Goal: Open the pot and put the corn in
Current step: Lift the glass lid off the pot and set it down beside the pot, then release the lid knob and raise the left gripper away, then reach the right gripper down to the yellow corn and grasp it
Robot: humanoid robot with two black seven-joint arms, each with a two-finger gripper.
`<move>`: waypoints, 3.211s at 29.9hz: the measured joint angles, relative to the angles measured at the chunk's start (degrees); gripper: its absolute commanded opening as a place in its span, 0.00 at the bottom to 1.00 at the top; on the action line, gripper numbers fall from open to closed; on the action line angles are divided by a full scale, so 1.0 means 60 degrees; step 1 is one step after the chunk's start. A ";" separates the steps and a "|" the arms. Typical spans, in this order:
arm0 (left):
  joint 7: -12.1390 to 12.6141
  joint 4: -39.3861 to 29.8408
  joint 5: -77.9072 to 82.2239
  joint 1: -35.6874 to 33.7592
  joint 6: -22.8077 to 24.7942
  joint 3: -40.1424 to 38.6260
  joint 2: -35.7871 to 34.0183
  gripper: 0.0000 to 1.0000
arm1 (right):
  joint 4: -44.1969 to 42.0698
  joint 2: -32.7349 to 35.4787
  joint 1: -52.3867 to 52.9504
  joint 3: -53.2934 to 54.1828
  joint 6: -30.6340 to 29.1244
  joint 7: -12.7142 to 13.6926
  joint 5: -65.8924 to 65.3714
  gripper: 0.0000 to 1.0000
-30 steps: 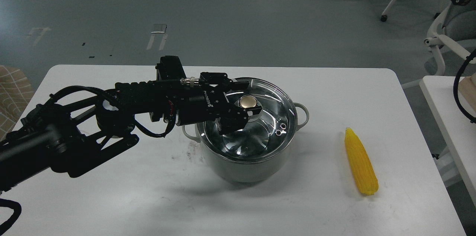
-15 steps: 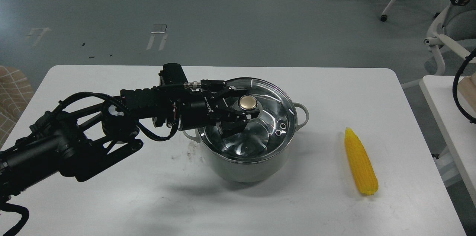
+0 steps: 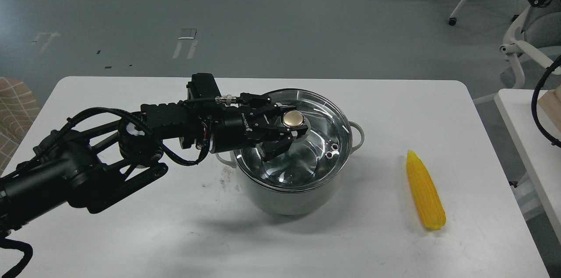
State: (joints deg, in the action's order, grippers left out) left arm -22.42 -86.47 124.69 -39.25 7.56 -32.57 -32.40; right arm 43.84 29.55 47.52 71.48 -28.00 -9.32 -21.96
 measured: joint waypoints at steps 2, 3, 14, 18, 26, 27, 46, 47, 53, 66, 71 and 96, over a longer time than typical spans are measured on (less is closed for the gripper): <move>-0.0047 -0.0273 -0.0141 -0.0025 0.0004 -0.0419 -0.0374 0.17 | -0.0008 -0.0001 -0.0004 0.0000 0.0000 0.0000 0.0000 1.00; -0.0102 -0.0367 -0.0264 -0.0034 0.0011 -0.0617 -0.0626 0.17 | -0.0008 -0.0001 -0.0006 0.0000 0.0000 0.0000 0.0000 1.00; -0.0462 -0.0199 -0.2532 0.1382 -0.1253 -0.1062 -0.5042 0.18 | -0.0008 0.0022 -0.0043 -0.0010 0.0000 0.0001 -0.0002 1.00; -0.0462 0.0346 -0.2663 0.2774 -0.2174 -0.1061 -0.5599 0.19 | 0.0062 -0.0013 -0.0091 -0.0113 0.0000 0.0001 -0.0050 1.00; -0.0835 0.2042 -0.2786 0.4586 -0.3765 -0.1063 -0.5466 0.20 | 0.0648 0.0010 -0.0238 -0.0209 0.0000 0.0001 -0.0130 1.00; -0.0857 0.2332 -0.2889 0.4685 -0.3844 -0.1062 -0.5343 0.20 | 0.0694 0.0023 -0.0264 -0.0209 0.0000 0.0001 -0.0131 1.00; -0.0907 0.4606 -0.3572 0.5167 -0.4510 -0.1023 -0.3515 0.59 | 0.1372 0.0020 -0.0812 -0.0224 0.0000 0.0008 -0.1075 1.00; -0.0907 0.4626 -0.3572 0.5171 -0.4514 -0.0994 -0.3506 0.59 | 0.1476 0.0047 -0.0852 -0.0224 0.0000 0.0012 -0.1098 1.00; -0.0922 0.4645 -0.3571 0.5173 -0.4545 -0.0719 -0.3493 0.65 | 0.1634 0.0099 -0.0956 -0.0228 0.0000 0.0026 -0.1133 1.00; -0.0930 0.4534 -0.5477 0.3875 -0.4872 -0.0961 -0.3572 0.85 | 0.2245 0.0914 -0.1539 -0.0839 -0.0003 0.0040 -0.4901 1.00; -0.0930 0.4503 -0.7728 0.2057 -0.4703 -0.0993 -0.3327 0.88 | 0.3547 0.1634 -0.1849 -0.1036 -0.0003 0.0030 -0.7788 1.00; -0.0310 0.4966 -1.7998 -0.1103 0.1693 -0.3412 -0.0437 0.97 | 0.7484 0.3142 -0.4443 -0.4522 0.0004 0.1890 -1.3106 0.92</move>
State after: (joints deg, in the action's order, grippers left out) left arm -24.28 -56.68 16.71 -45.87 17.71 -53.04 -35.02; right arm 88.74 48.40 20.86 44.35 -27.98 2.02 -100.60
